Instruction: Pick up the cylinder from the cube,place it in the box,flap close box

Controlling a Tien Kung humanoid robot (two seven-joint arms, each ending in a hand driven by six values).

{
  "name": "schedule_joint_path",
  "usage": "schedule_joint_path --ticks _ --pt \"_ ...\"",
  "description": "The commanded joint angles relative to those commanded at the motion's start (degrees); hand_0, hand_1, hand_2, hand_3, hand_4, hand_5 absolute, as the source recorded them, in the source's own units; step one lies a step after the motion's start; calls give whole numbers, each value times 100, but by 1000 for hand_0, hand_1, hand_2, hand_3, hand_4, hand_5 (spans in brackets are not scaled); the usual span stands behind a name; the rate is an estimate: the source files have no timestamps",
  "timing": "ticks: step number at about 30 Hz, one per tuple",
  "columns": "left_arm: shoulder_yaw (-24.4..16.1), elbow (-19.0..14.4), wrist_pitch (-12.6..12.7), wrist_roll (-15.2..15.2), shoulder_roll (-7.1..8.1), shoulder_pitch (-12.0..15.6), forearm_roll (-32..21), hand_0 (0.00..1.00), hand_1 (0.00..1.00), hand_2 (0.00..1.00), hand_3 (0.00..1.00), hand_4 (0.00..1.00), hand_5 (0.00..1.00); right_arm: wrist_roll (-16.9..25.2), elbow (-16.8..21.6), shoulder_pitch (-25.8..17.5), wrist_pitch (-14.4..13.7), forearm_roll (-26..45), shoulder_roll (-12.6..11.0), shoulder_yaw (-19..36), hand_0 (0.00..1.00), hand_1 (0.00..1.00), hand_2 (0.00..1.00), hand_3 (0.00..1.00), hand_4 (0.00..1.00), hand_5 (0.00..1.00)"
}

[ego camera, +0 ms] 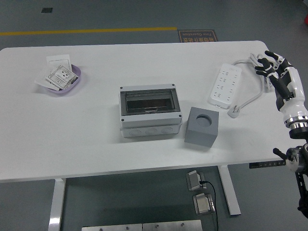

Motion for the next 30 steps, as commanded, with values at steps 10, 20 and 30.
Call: schedule_joint_path --ticks 10,20,30 --pt "-16 0 1 5 11 10 7 651 702 674 726 800 574 -18 -50 35 18 2 -45 25 699 650 715 799 932 539" --pt "-53 0 -6 26 19 12 41 652 701 674 726 800 574 -14 -89 84 20 -21 -118 31 698 651 715 799 919 526" --pt "-31 0 -5 29 49 9 7 651 701 674 726 799 572 19 -209 130 15 3 -124 -93 703 652 717 799 907 506"
